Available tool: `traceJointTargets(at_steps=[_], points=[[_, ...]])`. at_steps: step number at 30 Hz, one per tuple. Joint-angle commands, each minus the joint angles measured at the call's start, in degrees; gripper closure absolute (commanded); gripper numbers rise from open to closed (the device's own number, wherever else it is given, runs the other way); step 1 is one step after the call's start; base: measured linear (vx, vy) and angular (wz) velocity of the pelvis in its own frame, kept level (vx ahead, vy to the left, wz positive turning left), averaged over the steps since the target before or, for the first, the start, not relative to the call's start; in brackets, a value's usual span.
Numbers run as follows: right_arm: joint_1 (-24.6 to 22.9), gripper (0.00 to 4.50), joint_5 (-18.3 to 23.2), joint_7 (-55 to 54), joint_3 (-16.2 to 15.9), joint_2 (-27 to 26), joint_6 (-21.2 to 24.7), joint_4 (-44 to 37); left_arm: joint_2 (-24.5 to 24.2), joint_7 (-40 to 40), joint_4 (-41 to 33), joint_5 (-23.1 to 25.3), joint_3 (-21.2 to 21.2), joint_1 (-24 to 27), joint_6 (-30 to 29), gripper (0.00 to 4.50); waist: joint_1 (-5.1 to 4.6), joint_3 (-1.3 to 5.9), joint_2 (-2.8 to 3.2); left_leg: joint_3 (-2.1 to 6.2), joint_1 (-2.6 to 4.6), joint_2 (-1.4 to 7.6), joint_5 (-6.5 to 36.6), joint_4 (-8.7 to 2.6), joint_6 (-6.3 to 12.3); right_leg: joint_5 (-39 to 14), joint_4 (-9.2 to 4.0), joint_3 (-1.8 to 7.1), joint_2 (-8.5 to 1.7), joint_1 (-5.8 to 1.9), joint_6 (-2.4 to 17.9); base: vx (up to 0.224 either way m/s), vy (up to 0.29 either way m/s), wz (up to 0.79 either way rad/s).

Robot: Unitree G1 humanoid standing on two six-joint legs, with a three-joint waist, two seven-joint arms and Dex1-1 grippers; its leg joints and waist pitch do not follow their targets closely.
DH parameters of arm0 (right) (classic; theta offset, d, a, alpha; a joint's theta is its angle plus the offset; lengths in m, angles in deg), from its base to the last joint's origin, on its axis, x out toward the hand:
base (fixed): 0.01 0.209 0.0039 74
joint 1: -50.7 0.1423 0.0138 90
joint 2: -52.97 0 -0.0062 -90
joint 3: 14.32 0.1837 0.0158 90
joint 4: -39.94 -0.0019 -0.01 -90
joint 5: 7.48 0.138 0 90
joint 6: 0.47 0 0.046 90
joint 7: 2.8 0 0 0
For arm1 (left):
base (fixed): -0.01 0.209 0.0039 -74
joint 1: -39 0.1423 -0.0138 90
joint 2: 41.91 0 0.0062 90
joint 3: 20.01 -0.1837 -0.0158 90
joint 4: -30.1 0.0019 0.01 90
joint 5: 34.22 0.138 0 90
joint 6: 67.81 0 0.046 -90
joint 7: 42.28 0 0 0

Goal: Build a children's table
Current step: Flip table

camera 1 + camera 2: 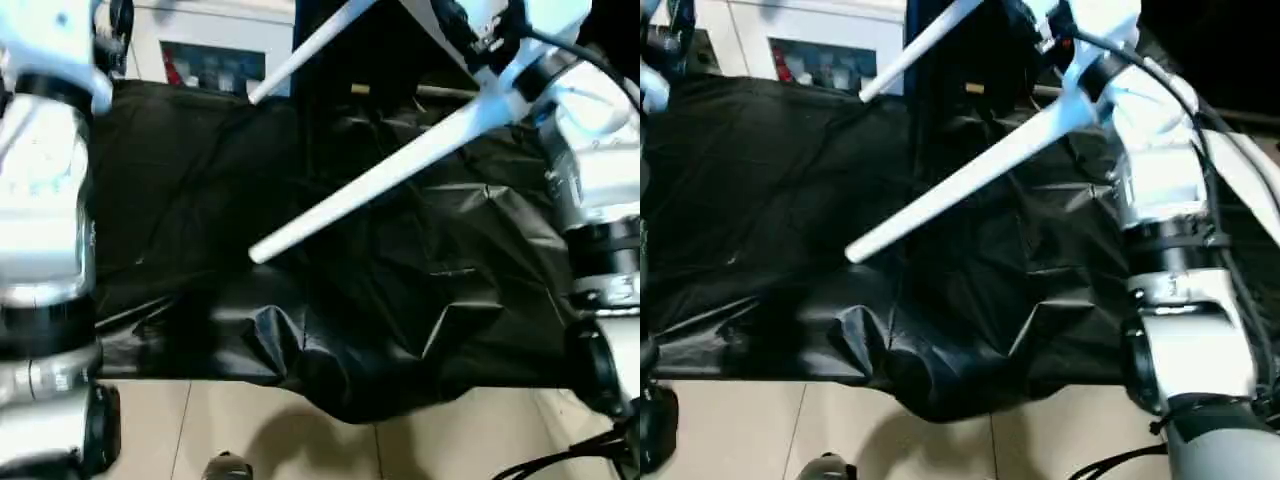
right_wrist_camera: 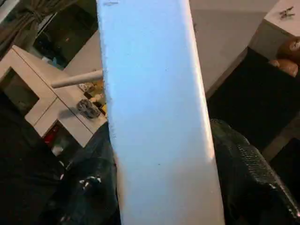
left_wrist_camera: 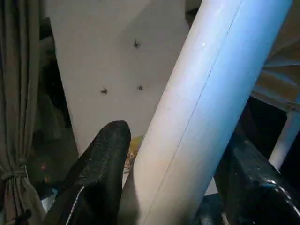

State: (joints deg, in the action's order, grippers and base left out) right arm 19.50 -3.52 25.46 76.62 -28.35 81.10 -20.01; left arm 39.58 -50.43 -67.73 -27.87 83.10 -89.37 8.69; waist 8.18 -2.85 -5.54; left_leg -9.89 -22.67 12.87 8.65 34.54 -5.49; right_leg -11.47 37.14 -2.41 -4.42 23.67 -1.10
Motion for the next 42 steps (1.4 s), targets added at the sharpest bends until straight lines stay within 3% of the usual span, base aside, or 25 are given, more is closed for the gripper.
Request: traceJointTargets(at_steps=[1, 3, 5, 10, 12, 15, 19, 20, 23, 26, 29, 33, 35, 36, 37, 38, 42], points=[[-1.3, 1.55, 1.9, 1.7, 0.6, -0.5, 1.8, 3.7, 1.8, 0.9, 1.2, -4.6, 3.0, 0.9, -3.4, 1.98, -0.68, 3.25, 0.53, -0.48, 1.67, -0.2, 17.9, -3.86, -3.1, -14.6, -4.66, 1.4, -1.93, -1.51, 6.0, 0.0, 0.0, 0.0], [-1.5, 1.45, 3.1, 2.2, 1.1, -1.4, 1.3, 3.3, 1.0, 0.3, 0.8, -3.9, 2.2, 0.9, -3.9, 2.0, -0.8, 3.3, 0.63, -0.33, 1.89, -0.26, 20.5, -3.94, -3.31, -16.8, -4.89, 1.4, -2.01, -1.34, 5.6, 0.0, 0.0, 0.0], [-1.6, 1.22, 4.0, 2.8, 1.8, -2.0, 0.6, 3.0, 0.9, 0.0, -0.1, -3.9, 2.1, 1.3, -5.0, 2.01, -0.8, 3.46, 0.46, -0.23, 1.7, -0.21, 19.6, -3.98, -3.38, -15.1, -4.75, 1.34, -1.97, -1.53, 5.8, 0.0, 0.0, 0.0], [-2.1, 0.87, 6.8, 3.7, 3.7, -3.2, -1.9, 1.8, 1.2, -0.2, -1.6, -3.6, 1.8, 1.9, -6.8, 2.08, -0.72, 3.68, 0.73, -0.35, 1.66, -0.21, 18.3, -3.87, -2.96, -11.8, -4.51, 1.44, -1.93, -1.62, 6.8, 0.0, 0.0, 0.0], [-2.8, 0.76, 10.9, 6.2, 5.4, -4.6, -4.5, -1.1, 1.3, -0.1, -1.9, -3.5, 1.6, 2.2, -7.7, 2.1, -0.67, 3.78, 0.73, -0.38, 1.69, -0.18, 17.6, -3.83, -2.75, -10.5, -4.36, 1.41, -1.91, -1.7, 7.1, 0.0, 0.0, 0.0], [-3.9, 0.44, 16.2, 9.9, 6.1, -6.2, -4.6, -6.9, 1.4, 0.0, -2.0, -3.2, 1.5, 2.4, -8.2, 2.15, -0.68, 3.8, 0.92, -0.29, 1.58, -0.11, 17.0, -3.94, -1.92, -9.2, -4.3, 1.42, -1.9, -1.89, 7.1, 0.0, 0.0, 0.0], [-6.6, 0.34, 18.3, 14.7, 2.7, -6.7, -2.1, -14.1, 1.6, 0.0, -1.6, -2.8, 0.9, 2.5, -8.4, 2.24, -0.51, 3.73, 1.02, -0.18, 1.48, 0.01, 15.9, -4.12, -1.88, -8.7, -4.34, 1.39, -1.9, -1.94, 7.3, 0.0, 0.0, 0.0], [-8.7, 0.34, 20.1, 16.4, 0.7, -7.0, 1.0, -18.5, 1.5, -0.2, -1.1, -2.8, 0.8, 2.3, -7.8, 2.26, -0.47, 3.68, 0.99, -0.23, 1.64, -0.06, 16.2, -4.13, -1.97, -9.4, -4.52, 1.43, -1.87, -1.83, 7.1, 0.0, 0.0, 0.0], [-11.6, 0.34, 20.9, 17.8, -2.0, -6.9, 5.2, -21.8, 1.2, -0.5, -0.9, -2.7, 0.8, 2.2, -7.5, 2.36, -0.48, 3.7, 1.09, -0.05, 1.65, -0.01, 16.7, -4.35, -2.43, -9.9, -4.57, 1.43, -1.92, -1.85, 6.8, 0.0, 0.0, 0.0], [-19.1, 0.34, 19.1, 16.5, -6.3, -8.1, 11.7, -22.9, 0.5, -0.7, -0.8, -2.1, 0.7, 2.5, -6.8, 2.44, -0.34, 3.54, 1.19, 0.04, 1.78, 0.03, 17.9, -4.62, -3.14, -11.3, -4.87, 1.45, -1.98, -1.67, 6.4, 0.0, 0.0, 0.0], [-23.3, 0.0, 16.3, 13.1, -7.1, -9.2, 14.2, -20.4, 0.3, -0.8, -1.0, -1.8, 0.8, 2.7, -6.1, 2.48, -0.43, 3.62, 0.9, 0.1, 1.65, -0.01, 18.3, -4.7, -3.98, -11.6, -4.97, 1.42, -2.06, -1.7, 6.7, 0.0, 0.0, 0.0], [-32.5, 0.0, 13.9, 12.4, -9.7, -8.7, 16.1, -17.1, -0.4, -0.8, -1.1, -1.5, 0.8, 3.0, -4.8, 2.51, -0.24, 3.7, 0.86, 0.04, 1.47, -0.04, 17.5, -4.57, -4.06, -9.8, -4.85, 1.49, -2.13, -1.89, 6.9, 0.0, 0.0, 0.0], [-35.6, 0.0, 13.7, 10.3, -9.6, -8.1, 19.3, -17.0, -0.8, -1.1, -1.2, -1.5, 0.7, 3.2, -4.3, 2.54, -0.24, 3.89, 0.86, 0.1, 1.37, 0.0, 15.9, -4.48, -3.63, -8.0, -4.65, 1.45, -2.15, -2.15, 6.8, 0.0, 0.0, 0.0], [-36.1, 0.0, 13.2, 9.2, -9.5, -7.9, 20.0, -16.7, -0.9, -1.1, -1.2, -1.5, 0.7, 3.2, -4.3, 2.56, -0.34, 3.81, 0.85, 0.1, 1.26, -0.01, 15.1, -4.49, -3.66, -7.5, -4.58, 1.47, -2.12, -2.14, 6.8, 0.0, 0.0, 0.0], [-36.3, 0.0, 12.3, 7.0, -8.9, -7.9, 21.1, -15.9, -1.0, -1.2, -1.4, -1.6, 0.8, 3.3, -4.2, 2.58, -0.35, 3.75, 1.2, 0.05, 1.34, -0.1, 15.3, -4.48, -3.83, -7.7, -4.59, 1.48, -2.08, -2.05, 7.0, 0.0, 0.0, 0.0], [-36.0, 0.0, 11.1, 4.5, -7.9, -8.1, 21.3, -14.6, -1.2, -1.2, -1.5, -1.5, 0.8, 3.4, -4.2, 2.59, -0.51, 3.72, 0.95, 0.03, 1.29, -0.14, 15.2, -4.49, -4.14, -8.3, -4.63, 1.45, -2.05, -2.07, 6.8, 0.0, 0.0, 0.0], [-33.8, 0.0, 11.0, 0.5, -4.8, -10.4, 20.0, -12.3, -1.4, -1.3, -1.5, -1.5, 0.7, 3.5, -4.1, 2.62, -0.71, 3.69, 1.07, 0.05, 1.49, -0.08, 17.7, -4.47, -4.53, -11.4, -4.8, 1.51, -2.19, -1.72, 6.3, 0.0, 0.0, 0.0]])
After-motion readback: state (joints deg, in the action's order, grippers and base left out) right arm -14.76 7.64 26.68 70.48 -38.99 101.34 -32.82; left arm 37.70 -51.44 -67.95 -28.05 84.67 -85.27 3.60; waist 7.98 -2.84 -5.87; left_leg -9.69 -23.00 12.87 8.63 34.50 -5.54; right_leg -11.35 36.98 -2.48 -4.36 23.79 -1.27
